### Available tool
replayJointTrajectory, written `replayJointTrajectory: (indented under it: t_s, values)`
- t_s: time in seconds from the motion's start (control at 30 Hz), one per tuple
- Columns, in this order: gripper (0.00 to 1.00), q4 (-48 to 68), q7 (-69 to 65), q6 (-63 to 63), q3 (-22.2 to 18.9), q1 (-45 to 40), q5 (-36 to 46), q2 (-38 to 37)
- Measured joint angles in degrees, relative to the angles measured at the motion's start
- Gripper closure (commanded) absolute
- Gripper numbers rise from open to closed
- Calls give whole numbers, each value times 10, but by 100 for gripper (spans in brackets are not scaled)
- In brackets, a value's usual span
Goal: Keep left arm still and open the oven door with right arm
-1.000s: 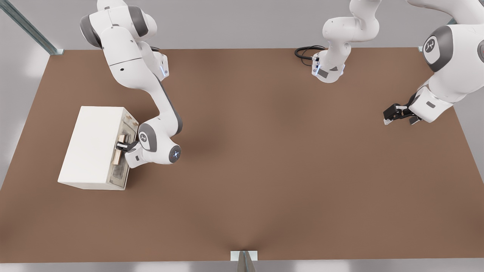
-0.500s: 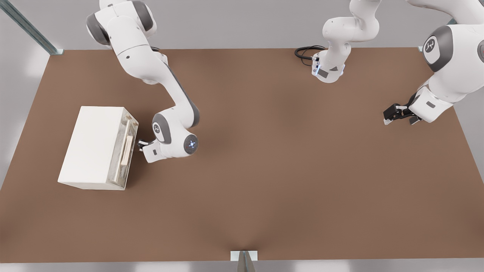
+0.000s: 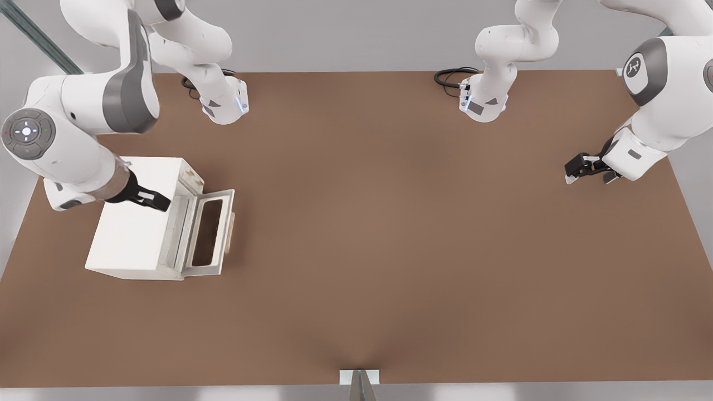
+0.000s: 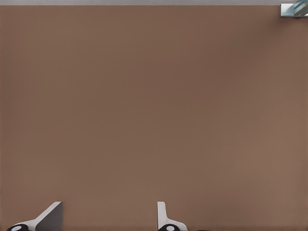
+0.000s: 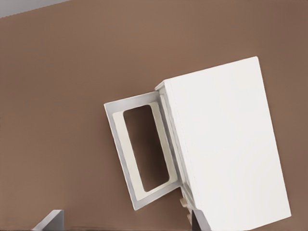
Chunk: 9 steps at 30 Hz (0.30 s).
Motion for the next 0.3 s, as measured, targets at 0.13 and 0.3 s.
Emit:
replayJointTrajectory:
  t_s: [0.13, 0.3]
  values:
    - [0, 1, -51, -1, 9, -10, 12, 1]
    - [0, 1, -100, -1, 9, -11, 16, 3]
